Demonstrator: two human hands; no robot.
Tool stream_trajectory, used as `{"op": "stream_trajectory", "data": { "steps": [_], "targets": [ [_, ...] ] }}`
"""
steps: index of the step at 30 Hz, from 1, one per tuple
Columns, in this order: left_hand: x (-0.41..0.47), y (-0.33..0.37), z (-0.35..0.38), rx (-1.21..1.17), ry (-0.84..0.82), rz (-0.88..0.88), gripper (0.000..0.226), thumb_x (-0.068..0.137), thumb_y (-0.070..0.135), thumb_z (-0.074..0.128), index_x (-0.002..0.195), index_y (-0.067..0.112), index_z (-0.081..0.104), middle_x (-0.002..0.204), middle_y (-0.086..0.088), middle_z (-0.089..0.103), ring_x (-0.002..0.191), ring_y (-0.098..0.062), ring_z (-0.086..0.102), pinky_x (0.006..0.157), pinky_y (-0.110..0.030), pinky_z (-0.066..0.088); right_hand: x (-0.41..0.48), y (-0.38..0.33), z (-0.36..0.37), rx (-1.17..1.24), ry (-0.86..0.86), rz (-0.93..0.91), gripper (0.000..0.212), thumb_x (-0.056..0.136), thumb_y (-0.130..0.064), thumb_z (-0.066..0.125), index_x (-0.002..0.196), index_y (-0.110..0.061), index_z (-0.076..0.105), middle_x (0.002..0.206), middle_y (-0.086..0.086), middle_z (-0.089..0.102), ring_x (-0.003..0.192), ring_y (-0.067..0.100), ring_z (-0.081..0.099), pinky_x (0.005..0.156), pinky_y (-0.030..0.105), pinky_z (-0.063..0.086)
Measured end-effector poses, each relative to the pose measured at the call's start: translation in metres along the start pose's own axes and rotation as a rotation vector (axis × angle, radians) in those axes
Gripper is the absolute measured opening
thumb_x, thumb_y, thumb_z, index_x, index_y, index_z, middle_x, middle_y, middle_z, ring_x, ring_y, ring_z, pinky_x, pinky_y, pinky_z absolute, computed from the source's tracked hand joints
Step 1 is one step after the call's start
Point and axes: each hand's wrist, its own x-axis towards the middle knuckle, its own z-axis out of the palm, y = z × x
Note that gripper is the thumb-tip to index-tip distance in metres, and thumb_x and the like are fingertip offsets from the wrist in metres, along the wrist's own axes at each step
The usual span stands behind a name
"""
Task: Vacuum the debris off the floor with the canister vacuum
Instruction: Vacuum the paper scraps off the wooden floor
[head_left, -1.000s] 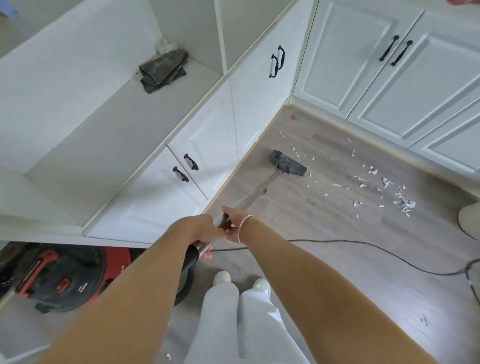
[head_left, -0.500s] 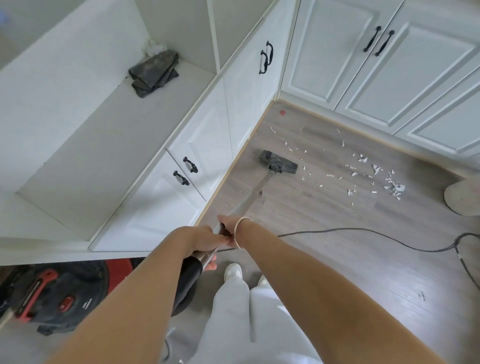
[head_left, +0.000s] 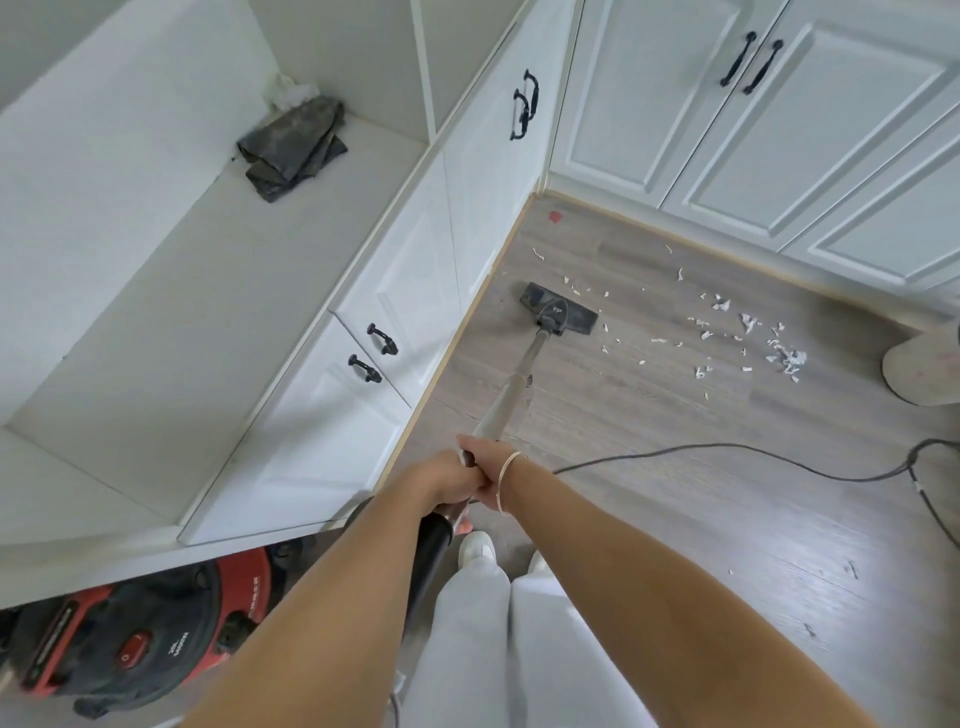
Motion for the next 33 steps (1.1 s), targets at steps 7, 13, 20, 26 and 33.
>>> {"op": "stream_trajectory", "data": {
  "steps": [7, 13, 20, 26, 33],
  "targets": [
    [0.027, 0.025, -0.007, -0.072, 0.024, 0.017, 0.015, 0.095, 0.019, 0.053, 0.097, 0.004, 0.049, 0.084, -0.016, 0.058, 0.061, -0.025, 0.062, 0.082, -0.043, 0.059, 0.019, -0.036, -0.006, -0.064, 0.024, -0.054, 0.023, 0.092, -0.026, 0.061, 0.083, -0.011, 0.047, 0.068, 0.004, 0.048, 0.057, 0.014, 0.048, 0.054, 0.024, 0.044],
    [0.043, 0.080, -0.019, -0.108, 0.028, 0.065, 0.012, 0.095, 0.015, 0.049, 0.089, 0.005, 0.049, 0.078, -0.016, 0.058, 0.057, -0.025, 0.063, 0.063, -0.034, 0.056, 0.032, -0.096, -0.023, -0.114, 0.036, -0.063, 0.023, 0.091, -0.024, 0.062, 0.076, -0.011, 0.049, 0.070, 0.003, 0.052, 0.064, 0.014, 0.051, 0.078, 0.029, 0.048],
    [0.057, 0.153, -0.025, -0.108, 0.060, 0.059, 0.019, 0.096, 0.020, 0.049, 0.104, 0.003, 0.052, 0.070, -0.014, 0.061, 0.069, -0.031, 0.067, 0.072, -0.036, 0.058, 0.036, -0.173, -0.050, -0.163, 0.041, -0.039, 0.026, 0.095, -0.022, 0.056, 0.075, -0.010, 0.046, 0.070, 0.002, 0.048, 0.062, 0.012, 0.048, 0.078, 0.023, 0.044],
    [0.072, 0.207, -0.025, -0.131, 0.034, -0.028, 0.016, 0.092, 0.016, 0.057, 0.100, 0.003, 0.051, 0.081, -0.016, 0.063, 0.091, -0.035, 0.071, 0.090, -0.047, 0.056, 0.045, -0.220, -0.073, -0.215, 0.035, 0.027, 0.023, 0.097, -0.022, 0.053, 0.079, -0.009, 0.046, 0.072, 0.002, 0.047, 0.072, 0.013, 0.052, 0.085, 0.025, 0.049],
    [0.076, 0.242, -0.005, -0.092, 0.015, 0.001, 0.012, 0.098, 0.012, 0.048, 0.088, 0.005, 0.050, 0.074, -0.011, 0.058, 0.082, -0.029, 0.066, 0.097, -0.036, 0.052, 0.042, -0.245, -0.102, -0.335, 0.099, 0.051, 0.018, 0.100, -0.022, 0.048, 0.092, -0.006, 0.044, 0.078, 0.003, 0.050, 0.092, 0.015, 0.053, 0.104, 0.030, 0.046]
  ]
}}
